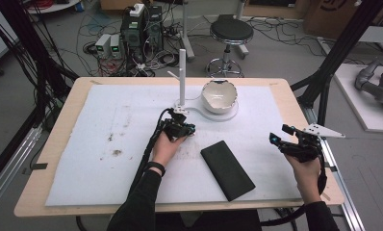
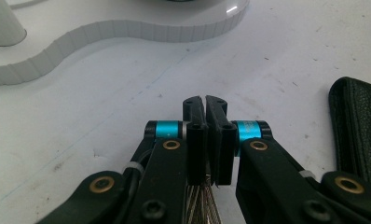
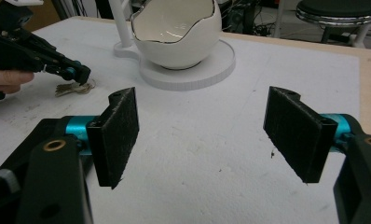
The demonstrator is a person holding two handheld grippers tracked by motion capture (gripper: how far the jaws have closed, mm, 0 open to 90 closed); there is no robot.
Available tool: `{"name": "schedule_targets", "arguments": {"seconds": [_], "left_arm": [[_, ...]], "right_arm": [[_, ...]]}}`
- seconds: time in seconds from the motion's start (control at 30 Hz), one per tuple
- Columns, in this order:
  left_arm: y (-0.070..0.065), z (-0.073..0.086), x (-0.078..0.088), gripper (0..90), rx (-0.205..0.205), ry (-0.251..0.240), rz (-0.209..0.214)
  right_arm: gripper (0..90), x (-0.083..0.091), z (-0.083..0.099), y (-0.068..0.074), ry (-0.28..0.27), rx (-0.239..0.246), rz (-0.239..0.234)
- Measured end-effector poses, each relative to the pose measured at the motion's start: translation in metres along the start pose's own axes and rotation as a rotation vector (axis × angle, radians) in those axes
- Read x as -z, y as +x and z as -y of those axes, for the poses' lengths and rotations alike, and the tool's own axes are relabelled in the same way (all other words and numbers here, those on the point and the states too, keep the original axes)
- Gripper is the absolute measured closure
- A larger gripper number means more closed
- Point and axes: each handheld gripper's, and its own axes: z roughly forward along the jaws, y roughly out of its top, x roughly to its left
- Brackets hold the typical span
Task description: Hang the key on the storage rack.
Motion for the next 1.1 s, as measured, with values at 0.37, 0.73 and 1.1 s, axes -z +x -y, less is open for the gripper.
{"name": "schedule_targets", "arguments": {"seconds": [0.37,0.73,1.1], "left_arm": [[0.002,-0.002,0.006,87.5,0.007,-0.024,0.014],[-0.002,-0.013,0.041,87.7,-0.023,-0.108,0.023],[-0.004,-0.026,0.070,87.8,-0.053,-0.192,0.029]], "right_arm": [[27.4,0.000,0.000,-0.001,-0.003,-0.003,0.001],[27.5,0.001,0.000,0.001,-0.003,-0.004,0.002],[27.6,0.000,0.000,0.001,-0.001,-0.001,0.002]]}}
